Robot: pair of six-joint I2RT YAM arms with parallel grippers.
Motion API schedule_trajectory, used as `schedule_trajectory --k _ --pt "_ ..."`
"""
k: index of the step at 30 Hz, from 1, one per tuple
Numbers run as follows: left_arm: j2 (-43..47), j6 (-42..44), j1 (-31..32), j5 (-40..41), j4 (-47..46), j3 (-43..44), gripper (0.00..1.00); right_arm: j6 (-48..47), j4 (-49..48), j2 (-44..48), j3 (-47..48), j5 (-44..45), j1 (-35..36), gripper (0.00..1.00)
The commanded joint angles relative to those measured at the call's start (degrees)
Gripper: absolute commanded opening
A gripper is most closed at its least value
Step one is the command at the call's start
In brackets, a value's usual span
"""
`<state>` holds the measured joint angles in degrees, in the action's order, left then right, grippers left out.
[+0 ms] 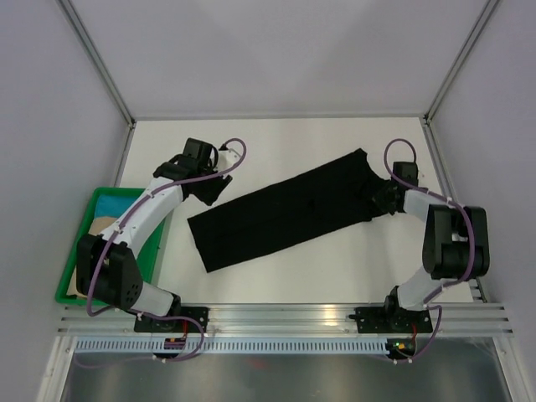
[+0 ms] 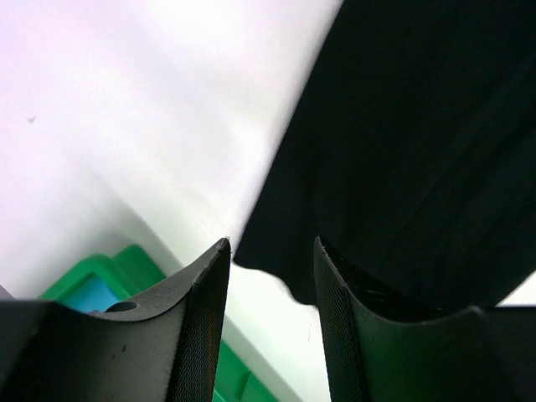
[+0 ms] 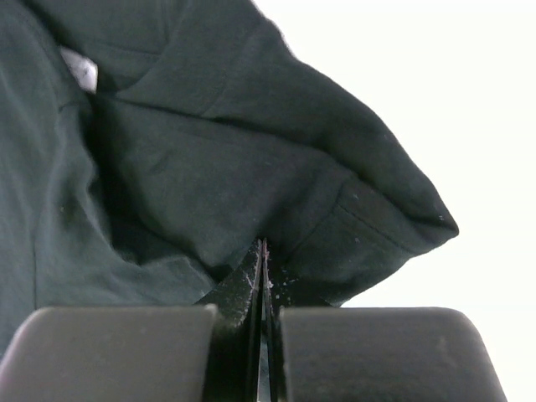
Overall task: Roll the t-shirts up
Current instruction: Fold the tshirt
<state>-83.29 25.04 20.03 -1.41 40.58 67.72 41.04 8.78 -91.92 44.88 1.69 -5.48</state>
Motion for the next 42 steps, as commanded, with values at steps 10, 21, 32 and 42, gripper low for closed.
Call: schedule_trajectory --k 10,21,32,42 --pt "-3.1 0.0 -4.9 -4.2 -1.9 -7.5 0.51 -8.7 7.6 -30.2 45.5 0.5 7.1 0.01" --pt "-6.7 2.5 -5.0 0.5 -8.5 -15.1 0.50 -11.3 8.1 -19.5 33.6 1.0 5.4 0.45" --pt "-10.3 4.4 -3.9 -7.9 -9.7 -19.8 0.49 -8.3 5.6 -34.6 41.8 -10.6 2.4 0.39" --pt "-5.1 10.7 14.5 -15.5 -5.2 -26.5 0.48 -5.5 11.2 -53.4 73.1 -12.1 9.5 0.32"
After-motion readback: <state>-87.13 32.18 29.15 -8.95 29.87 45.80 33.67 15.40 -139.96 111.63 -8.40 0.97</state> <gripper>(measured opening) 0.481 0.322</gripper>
